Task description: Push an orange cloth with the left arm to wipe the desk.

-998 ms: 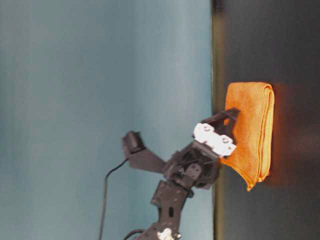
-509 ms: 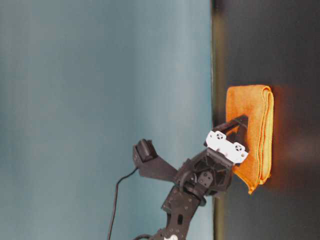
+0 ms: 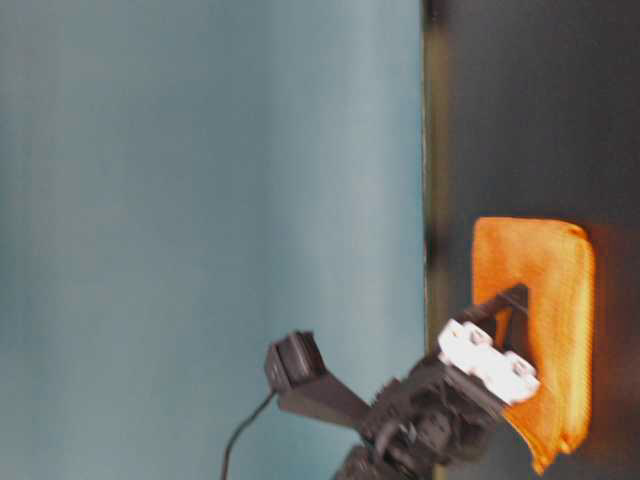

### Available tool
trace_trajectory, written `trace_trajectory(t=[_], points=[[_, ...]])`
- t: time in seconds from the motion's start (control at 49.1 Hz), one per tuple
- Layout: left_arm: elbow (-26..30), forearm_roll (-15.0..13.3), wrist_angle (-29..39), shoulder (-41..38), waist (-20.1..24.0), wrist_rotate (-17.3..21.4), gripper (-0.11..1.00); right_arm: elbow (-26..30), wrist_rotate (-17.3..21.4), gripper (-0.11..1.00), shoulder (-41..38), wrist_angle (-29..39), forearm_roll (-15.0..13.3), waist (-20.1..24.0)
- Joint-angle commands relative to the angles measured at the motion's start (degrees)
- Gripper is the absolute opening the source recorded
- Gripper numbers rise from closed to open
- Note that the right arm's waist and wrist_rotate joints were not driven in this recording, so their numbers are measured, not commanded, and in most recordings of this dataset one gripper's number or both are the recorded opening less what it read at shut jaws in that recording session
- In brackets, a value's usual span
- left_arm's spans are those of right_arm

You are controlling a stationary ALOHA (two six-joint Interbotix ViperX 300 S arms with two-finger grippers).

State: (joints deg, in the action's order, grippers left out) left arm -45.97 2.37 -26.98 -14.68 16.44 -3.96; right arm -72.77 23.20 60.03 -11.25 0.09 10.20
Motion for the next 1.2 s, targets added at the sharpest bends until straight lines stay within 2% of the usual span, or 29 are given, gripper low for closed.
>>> trace_trajectory(t=[0.0, 0.143, 0.509, 0.753, 0.916, 1.038, 1.181], points=[[-2.02, 0.09, -1.05, 1.49, -4.22, -0.09, 0.84, 0.26, 0.0, 0.0, 0.0, -0.26, 0.09, 0.0], [-4.83, 0.18, -2.64, 3.16, -10.37, -0.62, 0.84, 0.26, -0.09, 0.0, 0.35, -0.18, 0.09, 0.0], [-10.11, 0.18, -2.55, 6.42, -25.66, -5.36, 0.84, 0.26, -0.09, 0.0, 1.41, 0.97, 0.09, 0.0], [-10.28, 0.18, -2.46, 6.5, -36.56, -7.21, 0.84, 0.26, 0.0, 0.0, 1.49, 0.97, 0.09, 0.0], [-9.32, 0.18, -2.64, 6.42, -44.12, -10.81, 0.84, 0.26, 0.0, 0.0, 1.58, 0.97, 0.09, 0.0], [-8.88, 0.18, -2.46, 6.42, -47.37, -11.87, 0.84, 0.26, 0.0, 0.0, 1.67, 0.97, 0.09, 0.0], [-8.61, 0.18, -2.46, 6.33, -47.64, -11.69, 0.84, 0.26, 0.0, 0.0, 1.67, 0.97, 0.09, -0.09]])
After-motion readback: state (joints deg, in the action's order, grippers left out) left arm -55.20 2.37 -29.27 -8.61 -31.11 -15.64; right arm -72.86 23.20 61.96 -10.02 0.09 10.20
